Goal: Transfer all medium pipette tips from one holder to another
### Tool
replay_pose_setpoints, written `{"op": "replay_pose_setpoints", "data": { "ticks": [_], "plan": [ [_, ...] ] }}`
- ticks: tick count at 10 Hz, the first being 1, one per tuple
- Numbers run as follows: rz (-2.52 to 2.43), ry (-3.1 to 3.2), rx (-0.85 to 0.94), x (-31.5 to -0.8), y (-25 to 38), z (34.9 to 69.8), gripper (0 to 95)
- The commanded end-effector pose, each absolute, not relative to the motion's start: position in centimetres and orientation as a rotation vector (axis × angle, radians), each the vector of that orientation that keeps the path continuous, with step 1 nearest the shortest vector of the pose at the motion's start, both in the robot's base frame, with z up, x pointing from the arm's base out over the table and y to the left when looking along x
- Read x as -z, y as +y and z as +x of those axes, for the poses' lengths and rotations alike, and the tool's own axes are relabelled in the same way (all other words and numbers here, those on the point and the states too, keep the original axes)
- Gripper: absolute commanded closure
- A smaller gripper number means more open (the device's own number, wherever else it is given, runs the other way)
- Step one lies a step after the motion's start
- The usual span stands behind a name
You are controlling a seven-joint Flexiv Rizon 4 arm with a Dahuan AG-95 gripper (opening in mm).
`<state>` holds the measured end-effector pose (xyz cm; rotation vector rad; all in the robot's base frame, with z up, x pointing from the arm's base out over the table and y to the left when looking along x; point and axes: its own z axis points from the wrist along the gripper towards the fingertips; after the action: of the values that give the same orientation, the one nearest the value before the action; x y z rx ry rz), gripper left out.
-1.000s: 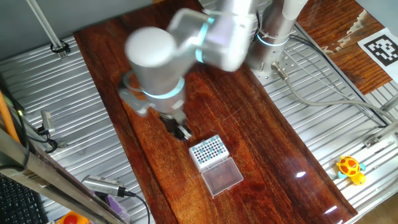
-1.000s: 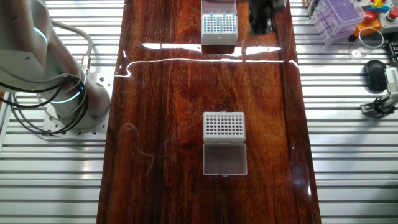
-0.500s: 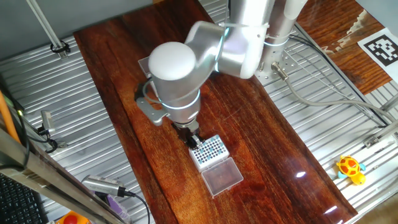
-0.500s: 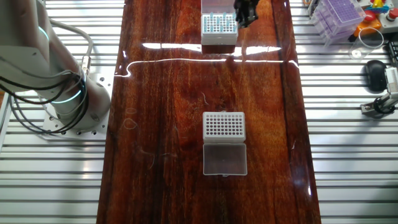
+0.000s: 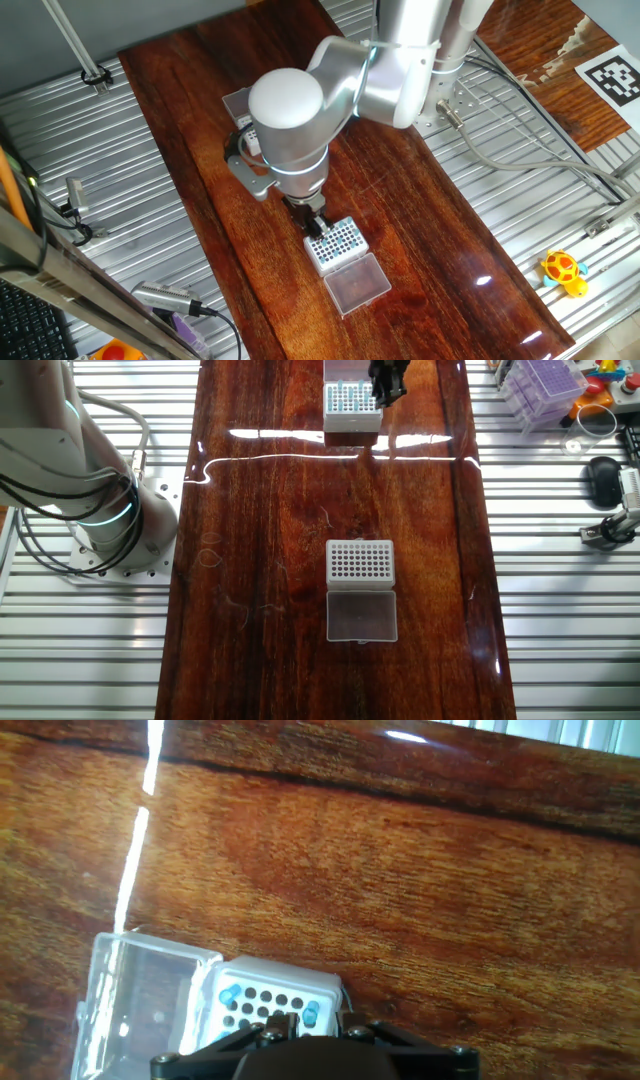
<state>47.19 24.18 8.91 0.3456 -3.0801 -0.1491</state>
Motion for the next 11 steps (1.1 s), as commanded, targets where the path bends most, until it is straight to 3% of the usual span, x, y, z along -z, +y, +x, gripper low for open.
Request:
{"op": "replay_pose_setpoints", "data": {
  "ticks": [1, 8, 9, 11],
  "plan": [
    [0.347, -3.083, 0.148, -8.6, 24.2, 47.1, 76.0],
    [0.359, -3.087, 0.135, -7.5, 24.4, 47.0, 76.0],
    [0.362, -3.087, 0.133, -7.5, 24.4, 47.0, 95.0],
    [0.375, -3.086, 0.134, -7.5, 24.4, 47.0, 95.0]
  ]
}}
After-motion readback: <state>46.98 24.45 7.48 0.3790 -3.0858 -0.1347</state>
